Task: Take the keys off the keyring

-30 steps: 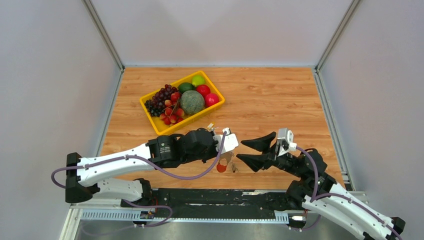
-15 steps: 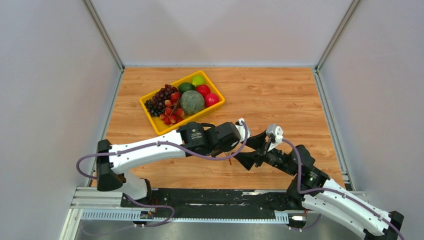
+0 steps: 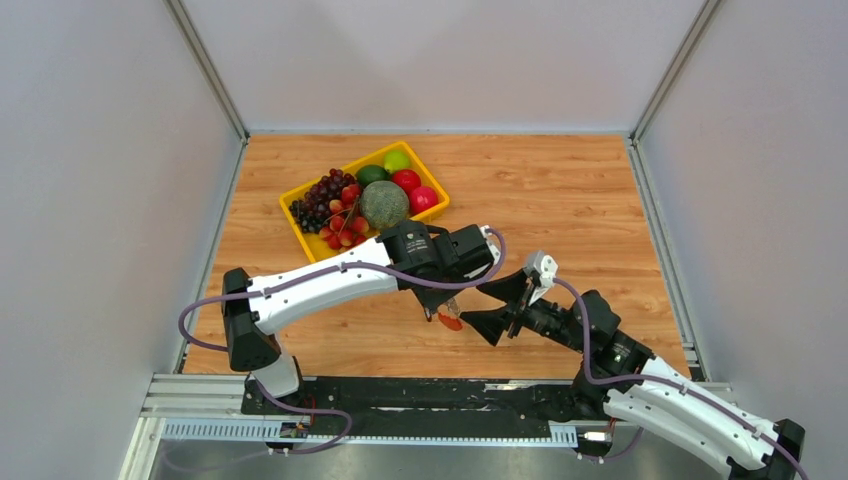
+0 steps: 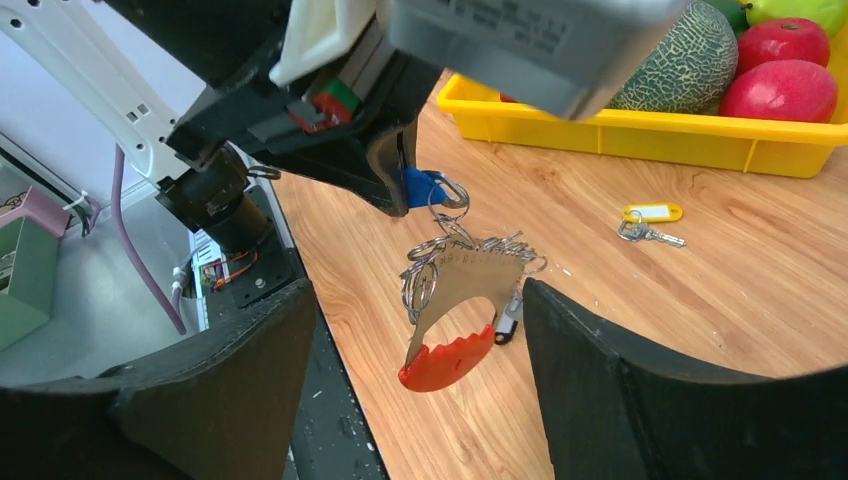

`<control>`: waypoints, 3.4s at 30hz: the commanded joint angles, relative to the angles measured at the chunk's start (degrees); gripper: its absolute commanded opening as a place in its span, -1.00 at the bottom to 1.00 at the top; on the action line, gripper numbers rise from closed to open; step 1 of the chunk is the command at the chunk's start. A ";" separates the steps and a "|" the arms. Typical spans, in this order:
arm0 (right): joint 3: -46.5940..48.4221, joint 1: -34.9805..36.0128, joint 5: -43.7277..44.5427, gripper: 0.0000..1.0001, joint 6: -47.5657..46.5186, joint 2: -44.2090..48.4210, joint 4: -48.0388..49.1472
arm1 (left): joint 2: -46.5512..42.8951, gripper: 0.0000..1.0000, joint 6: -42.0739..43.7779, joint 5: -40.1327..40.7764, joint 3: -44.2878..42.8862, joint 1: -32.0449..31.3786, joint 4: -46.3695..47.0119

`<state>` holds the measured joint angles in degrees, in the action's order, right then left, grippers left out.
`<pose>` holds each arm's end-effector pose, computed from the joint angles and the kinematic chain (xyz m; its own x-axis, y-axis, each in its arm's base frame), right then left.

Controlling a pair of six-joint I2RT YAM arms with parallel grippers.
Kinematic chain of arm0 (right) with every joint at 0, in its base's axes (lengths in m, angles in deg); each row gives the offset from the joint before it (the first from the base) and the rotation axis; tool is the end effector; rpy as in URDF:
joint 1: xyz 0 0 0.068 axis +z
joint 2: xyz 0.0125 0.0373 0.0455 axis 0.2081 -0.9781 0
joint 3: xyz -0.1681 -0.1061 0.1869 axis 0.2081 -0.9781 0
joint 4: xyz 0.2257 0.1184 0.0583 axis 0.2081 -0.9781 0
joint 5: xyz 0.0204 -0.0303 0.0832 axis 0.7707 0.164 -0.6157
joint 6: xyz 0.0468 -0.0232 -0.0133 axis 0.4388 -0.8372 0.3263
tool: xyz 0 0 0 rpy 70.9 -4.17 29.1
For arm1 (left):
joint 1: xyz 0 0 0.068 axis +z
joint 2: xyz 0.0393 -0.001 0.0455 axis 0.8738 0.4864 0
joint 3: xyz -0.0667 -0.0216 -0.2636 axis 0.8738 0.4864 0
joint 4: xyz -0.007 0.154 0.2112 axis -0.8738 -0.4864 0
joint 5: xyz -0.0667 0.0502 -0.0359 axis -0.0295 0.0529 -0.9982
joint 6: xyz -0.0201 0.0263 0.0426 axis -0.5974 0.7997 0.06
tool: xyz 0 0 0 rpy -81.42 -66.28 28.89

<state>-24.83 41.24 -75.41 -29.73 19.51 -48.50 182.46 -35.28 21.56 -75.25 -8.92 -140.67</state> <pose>0.0792 0.1163 0.2592 -0.2541 0.0950 -0.9625 -0.8552 0.4427 0.2695 0.1191 -0.2993 0.3427 -0.4944 0.7920 -0.3583 0.8030 0.5739 0.1607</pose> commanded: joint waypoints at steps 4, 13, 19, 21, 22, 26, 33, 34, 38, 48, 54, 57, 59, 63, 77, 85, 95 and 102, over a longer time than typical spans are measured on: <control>-1.79 1.04 0.50 0.48 0.28 1.33 2.06 | -2.96 -1.00 -0.91 -7.01 -3.12 1.12 0.86; -1.87 2.33 1.48 0.41 -1.06 -1.86 4.91 | -4.21 -1.00 -0.77 -10.89 -3.43 1.43 2.76; -0.70 3.99 2.23 0.40 -2.04 -4.90 6.76 | -5.16 -1.00 -1.16 -12.79 -3.38 1.44 4.57; -0.44 4.66 2.86 0.40 -2.26 -5.56 6.95 | -5.42 -1.00 -1.23 -13.34 -3.24 1.44 4.99; -0.42 4.94 3.41 0.37 -2.44 -5.75 6.79 | -5.64 -1.00 -1.23 -13.51 -3.18 1.44 5.07; -0.69 5.30 6.13 0.17 -2.75 -4.05 5.18 | -6.48 -1.00 -1.00 -12.98 -2.83 1.44 5.54; -2.48 5.29 8.60 -0.28 -2.88 3.62 1.74 | -8.22 -1.00 -0.95 -11.26 -2.03 1.61 6.37; -2.59 5.29 9.24 -0.34 -2.81 4.42 1.34 | -8.31 -1.00 -0.90 -11.32 -1.95 1.62 6.56; -2.25 5.33 11.60 -0.44 -2.50 5.65 0.44 | -8.62 -1.00 -0.81 -11.93 -1.74 1.60 7.14; 0.03 5.29 10.84 -0.10 -3.20 1.85 0.28 | -9.37 -1.00 -0.47 -14.64 -0.53 1.62 8.68; 0.80 5.28 5.61 0.08 -4.23 1.08 0.40 | -10.05 -1.00 0.49 -14.78 0.00 1.57 9.11; 1.08 5.29 4.11 0.09 -4.22 1.62 0.60 | -10.19 -1.00 0.77 -14.14 0.56 1.62 9.46; 1.09 5.30 3.54 0.12 -4.30 2.39 0.67 | -10.31 -1.00 0.97 -14.28 0.83 1.62 9.66; 1.14 5.29 1.57 0.20 -4.08 5.22 1.52 | -10.75 -1.00 2.08 -14.94 1.53 1.62 10.32; 3.79 5.31 14.75 -0.27 -4.40 8.75 1.64 | -15.13 -1.00 7.76 -16.72 6.27 1.62 14.27; 4.97 5.29 13.28 -0.42 -5.48 2.99 2.25 | -20.04 -1.00 11.17 -18.22 10.58 1.36 18.64; 4.30 5.30 -2.72 -0.37 -5.92 -1.02 7.31 | -21.76 -1.00 11.25 -18.50 11.84 1.09 21.10; 3.94 5.29 -3.44 -0.39 -7.53 -0.55 8.59 | -21.84 -1.00 12.38 -19.22 11.78 0.64 21.70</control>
<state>-21.81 46.31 -76.70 -35.37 18.48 -43.88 162.33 -24.83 3.70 -63.18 -7.72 -122.42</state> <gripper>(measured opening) 0.309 0.017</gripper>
